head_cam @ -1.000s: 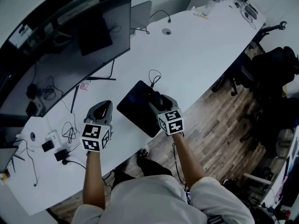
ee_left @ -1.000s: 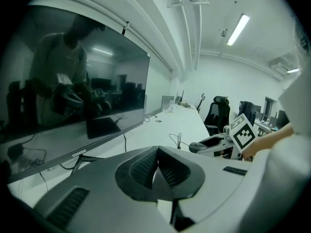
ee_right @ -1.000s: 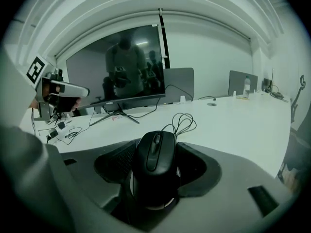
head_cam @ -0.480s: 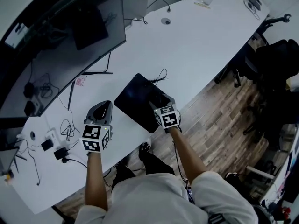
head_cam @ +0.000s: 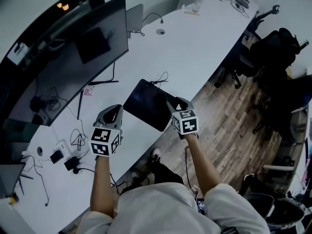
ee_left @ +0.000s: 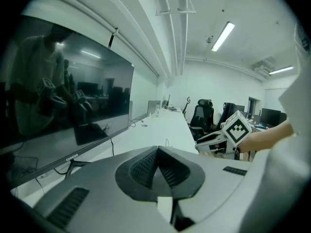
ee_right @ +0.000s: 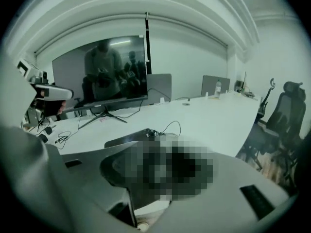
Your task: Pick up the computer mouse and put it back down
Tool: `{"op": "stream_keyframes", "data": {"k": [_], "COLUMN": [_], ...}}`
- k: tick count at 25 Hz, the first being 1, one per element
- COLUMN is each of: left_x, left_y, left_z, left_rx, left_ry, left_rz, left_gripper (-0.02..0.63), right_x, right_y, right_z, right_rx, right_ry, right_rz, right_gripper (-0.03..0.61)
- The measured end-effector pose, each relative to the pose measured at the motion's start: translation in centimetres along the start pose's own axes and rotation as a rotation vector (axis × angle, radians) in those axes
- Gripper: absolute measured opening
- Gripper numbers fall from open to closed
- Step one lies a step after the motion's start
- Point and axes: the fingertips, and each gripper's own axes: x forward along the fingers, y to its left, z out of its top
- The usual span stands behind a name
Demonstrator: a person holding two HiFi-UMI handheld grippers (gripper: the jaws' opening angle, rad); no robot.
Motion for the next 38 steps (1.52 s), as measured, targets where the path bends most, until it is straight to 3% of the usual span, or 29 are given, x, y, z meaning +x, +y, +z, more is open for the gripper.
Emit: {"op": "stream_keyframes", "data": {"k": [1,4,12,19,31,38], "left_x": [-0.9,-3.9,-13.7,-21.2,-28.4,-30.8], "left_y": [-0.1,-0.7,-2.8,-5.1,-8.8,-9.8], "left_z": [0.4,1.7,5.8,7.6,9.5,10.5], "left_rx": [0.008,0.041,0.150,0.252,0.324,0.353], "left_ry": [-0.015,-0.069,-0.216,-0.299,-0.395,-0.429], "left_rz": [-0.011,-0.042,-0.100,-0.145,-0.201,-0.214], "left_gripper": [0.015,0.015,0.015,0.015,0.015,0.015], "right_x": [-1.9,-7.9,-24.2,-33.6,-39.9,-40.6], "right_y": [0.2,1.0,8.1,14.3,20.3,21.8], "right_z": [1.0,3.7,8.3,9.0,9.8,10.5], "right_rx": [-0.010,-0.047,-0.153,-0.198,-0.234,-0.270], "right_ry": [-0.031,-0.122,-0.338,-0.428,-0.484,-0.475], "right_rz": [-0.032,-0.132,-0.234,-0.290,-0.265,-0.267], "right_gripper": [0.166,0.014,0.014,0.012,0.012,0.011]}}
